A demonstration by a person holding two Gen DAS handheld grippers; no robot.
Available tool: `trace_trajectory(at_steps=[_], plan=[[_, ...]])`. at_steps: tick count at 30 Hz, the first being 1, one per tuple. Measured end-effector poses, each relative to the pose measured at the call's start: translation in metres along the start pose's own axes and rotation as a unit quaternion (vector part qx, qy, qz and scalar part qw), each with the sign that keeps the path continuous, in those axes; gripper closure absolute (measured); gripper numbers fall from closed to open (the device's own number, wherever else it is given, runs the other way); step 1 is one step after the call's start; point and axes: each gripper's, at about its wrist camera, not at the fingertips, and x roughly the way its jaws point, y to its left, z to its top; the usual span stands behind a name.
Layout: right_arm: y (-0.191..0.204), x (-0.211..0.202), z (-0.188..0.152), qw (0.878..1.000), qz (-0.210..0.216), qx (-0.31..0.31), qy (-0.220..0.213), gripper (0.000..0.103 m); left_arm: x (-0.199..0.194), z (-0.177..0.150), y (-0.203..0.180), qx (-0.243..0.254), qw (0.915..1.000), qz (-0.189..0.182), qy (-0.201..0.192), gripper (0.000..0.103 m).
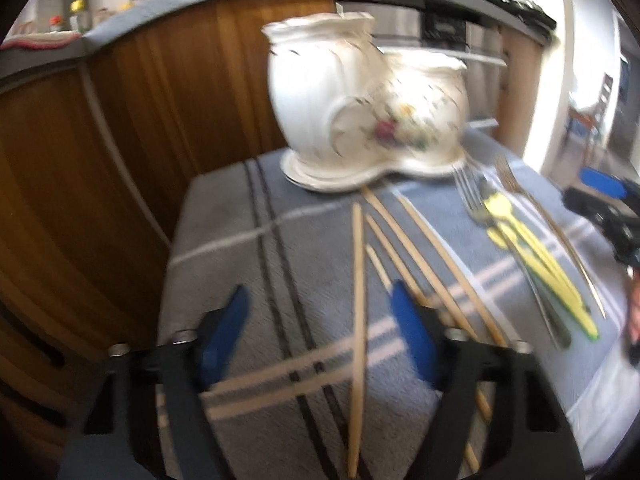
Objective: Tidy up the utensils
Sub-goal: 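Grasp a wooden chopstick with the left tool while the right tool grasps a gold fork, then drop the chopstick into the tall holder cup while the right tool drops the fork into the short cup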
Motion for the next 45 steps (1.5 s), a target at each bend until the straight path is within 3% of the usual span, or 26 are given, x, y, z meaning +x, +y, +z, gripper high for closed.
trace_trajectory(at_steps=[4, 7, 10, 14, 17, 20, 26, 31, 34, 39, 45], plan=[[-0.003, 0.011, -0.003, 0.999, 0.026, 0.023, 0.040, 0.052, 0.005, -0.003, -0.007, 0.023, 0.9993, -0.018, 0.021, 0.065], [-0.005, 0.019, -0.003, 0.997, 0.023, 0.034, 0.058, 0.064, 0.009, -0.004, -0.010, 0.031, 0.9978, -0.040, 0.043, 0.076], [-0.006, 0.028, -0.002, 0.996, 0.022, 0.038, 0.077, 0.072, 0.012, -0.002, -0.007, 0.027, 0.9971, -0.050, 0.050, 0.077], [-0.005, 0.043, 0.002, 0.994, 0.011, 0.031, 0.108, 0.073, 0.021, 0.010, 0.001, 0.016, 0.9952, -0.072, 0.065, 0.077], [0.005, 0.052, 0.008, 0.991, -0.016, -0.011, 0.131, 0.074, 0.029, 0.020, 0.002, 0.027, 0.9929, -0.082, 0.082, 0.077], [0.004, 0.060, 0.014, 0.988, -0.012, -0.014, 0.153, 0.074, 0.038, 0.031, 0.003, 0.036, 0.9894, -0.094, 0.104, 0.078], [-0.001, 0.067, 0.020, 0.984, -0.009, -0.019, 0.177, 0.092, 0.049, 0.040, 0.008, 0.038, 0.9882, -0.084, 0.122, 0.095], [0.003, 0.061, 0.015, 0.987, -0.013, -0.032, 0.158, 0.097, 0.044, 0.033, -0.008, 0.071, 0.9928, -0.040, 0.088, 0.097], [0.000, 0.050, 0.015, 0.990, -0.005, -0.017, 0.137, 0.098, 0.037, 0.030, -0.008, 0.059, 0.9946, -0.049, 0.070, 0.097], [0.004, 0.018, 0.020, 0.998, 0.009, -0.017, 0.065, 0.098, 0.014, 0.020, -0.004, 0.029, 0.9984, -0.049, 0.004, 0.097], [0.016, -0.016, 0.026, 0.999, 0.024, -0.040, -0.025, 0.098, -0.014, 0.016, -0.001, 0.016, 0.9958, -0.052, -0.073, 0.097]])
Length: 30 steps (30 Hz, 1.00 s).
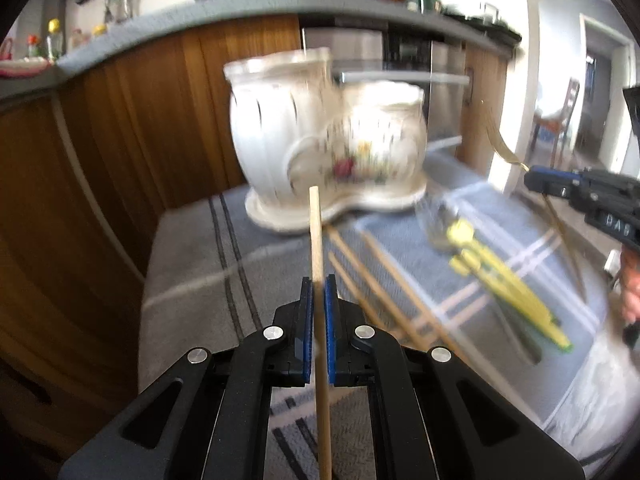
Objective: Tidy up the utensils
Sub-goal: 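Drop the chopstick into the tall holder cup while the right tool drops the fork into the short cup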
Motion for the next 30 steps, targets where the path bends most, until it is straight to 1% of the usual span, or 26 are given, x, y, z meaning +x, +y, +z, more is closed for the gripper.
trace_trajectory(at_steps=[4, 7, 10, 13, 14, 17, 20, 24, 25, 27, 28, 30], plan=[[0.006, -0.014, 0.004, 0.998, 0.003, -0.021, -0.055, 0.098, -0.020, 0.004, 0.000, -0.005, 0.9981, 0.000, -0.061, 0.097], [0.012, -0.024, 0.006, 0.995, -0.001, -0.038, -0.090, 0.098, -0.030, 0.007, -0.002, -0.005, 0.9955, 0.009, -0.095, 0.097], [0.015, -0.033, 0.011, 0.992, -0.002, -0.043, -0.120, 0.098, -0.039, 0.012, 0.000, -0.018, 0.9922, -0.001, -0.124, 0.097], [0.019, -0.039, 0.025, 0.986, -0.007, -0.048, -0.158, 0.098, -0.052, 0.025, 0.007, -0.034, 0.9869, -0.014, -0.157, 0.097], [0.021, -0.040, 0.030, 0.985, -0.007, -0.047, -0.167, 0.098, -0.056, 0.033, 0.010, -0.041, 0.9843, -0.019, -0.171, 0.097], [0.021, -0.038, 0.057, 0.980, 0.000, -0.038, -0.197, 0.098, -0.066, 0.055, 0.019, -0.053, 0.9777, -0.023, -0.202, 0.097], [0.019, -0.036, 0.091, 0.973, 0.013, -0.020, -0.229, 0.099, -0.069, 0.083, 0.034, -0.069, 0.9696, -0.030, -0.233, 0.097], [0.016, -0.030, 0.124, 0.965, 0.026, 0.003, -0.260, 0.099, -0.064, 0.126, 0.048, -0.089, 0.9577, -0.050, -0.269, 0.097], [0.014, -0.028, 0.131, 0.963, 0.029, 0.009, -0.268, 0.099, -0.061, 0.139, 0.049, -0.091, 0.9536, -0.053, -0.282, 0.097], [0.009, -0.022, 0.144, 0.959, 0.036, 0.023, -0.280, 0.099, -0.056, 0.155, 0.050, -0.090, 0.9481, -0.050, -0.301, 0.097], [0.007, -0.019, 0.149, 0.958, 0.038, 0.029, -0.282, 0.099, -0.050, 0.166, 0.051, -0.093, 0.9455, -0.047, -0.308, 0.097], [0.001, -0.011, 0.157, 0.956, 0.050, 0.044, -0.285, 0.099, -0.039, 0.180, 0.054, -0.099, 0.9438, -0.049, -0.311, 0.097]])
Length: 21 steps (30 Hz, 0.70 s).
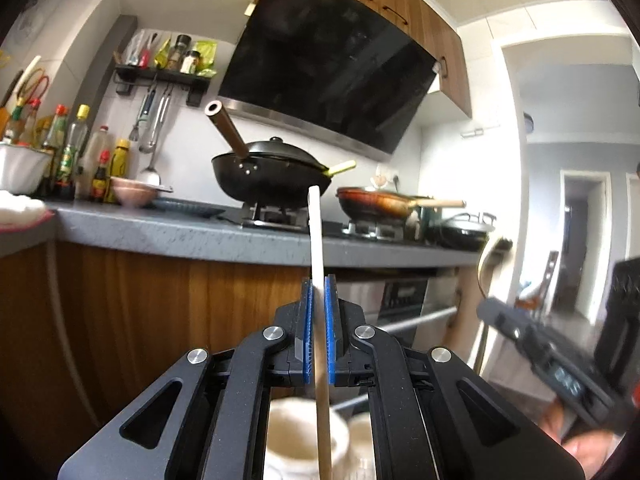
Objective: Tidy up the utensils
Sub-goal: 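Drop the chopstick into the tall holder cup while the right tool drops the fork into the short cup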
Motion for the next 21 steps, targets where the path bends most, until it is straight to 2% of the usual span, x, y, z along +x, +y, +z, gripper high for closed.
trace_trajectory(at_steps=[3, 7, 10, 15, 21], plan=[[-0.009, 0.018, -0.002, 1.000, 0.010, 0.026, -0.001, 0.099, 0.035, -0.003, -0.001, 0.012, 0.9996, 0.023, 0.007, 0.097], [-0.020, 0.036, -0.017, 0.999, 0.005, 0.049, 0.007, 0.099, 0.068, -0.024, 0.007, 0.014, 0.9983, 0.041, 0.040, 0.097], [-0.025, 0.050, -0.034, 0.998, 0.000, 0.050, 0.033, 0.099, 0.077, -0.036, 0.014, 0.023, 0.9970, 0.054, 0.050, 0.097], [-0.028, 0.063, -0.057, 0.994, 0.004, 0.050, 0.093, 0.099, 0.062, -0.052, 0.019, 0.022, 0.9965, 0.058, 0.056, 0.097], [-0.028, 0.051, -0.079, 0.990, 0.001, 0.037, 0.136, 0.099, 0.023, -0.070, 0.006, 0.046, 0.9949, 0.058, 0.068, 0.097]])
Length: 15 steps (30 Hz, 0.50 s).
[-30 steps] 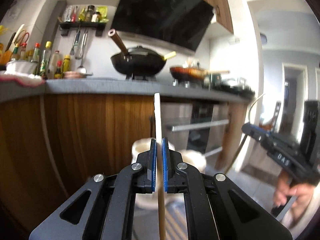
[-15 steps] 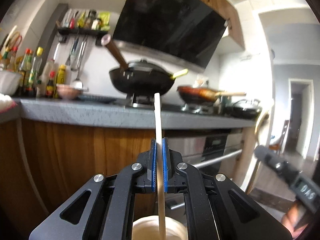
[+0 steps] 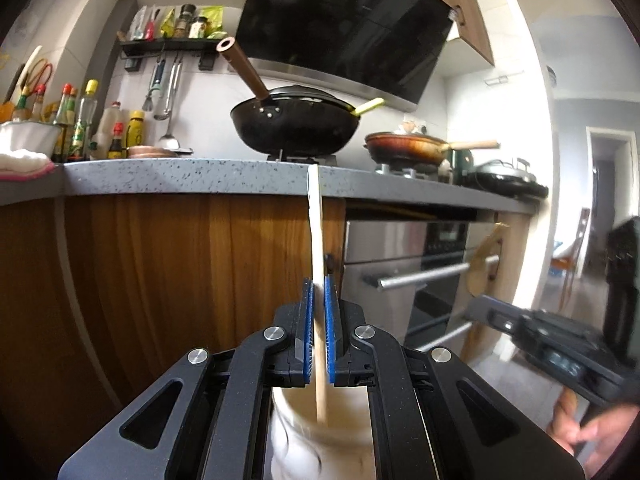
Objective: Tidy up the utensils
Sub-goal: 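Drop the chopstick into the tall holder cup while the right tool drops the fork into the short cup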
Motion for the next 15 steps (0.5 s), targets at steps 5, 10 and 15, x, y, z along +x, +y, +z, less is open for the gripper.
trace_trajectory(at_steps=[5, 10, 15], plan=[[0.001, -0.013, -0.006, 1.000, -0.009, 0.006, 0.003, 0.099, -0.013, -0.008, -0.002, 0.001, 0.9999, 0.001, 0.015, 0.097], [-0.003, -0.011, -0.004, 0.999, -0.030, 0.011, 0.003, 0.099, -0.012, -0.013, 0.008, -0.002, 0.9992, 0.026, 0.029, 0.097], [-0.012, -0.006, -0.002, 0.999, -0.032, 0.029, 0.007, 0.099, -0.010, -0.016, 0.015, -0.010, 0.9988, 0.027, 0.039, 0.091]])
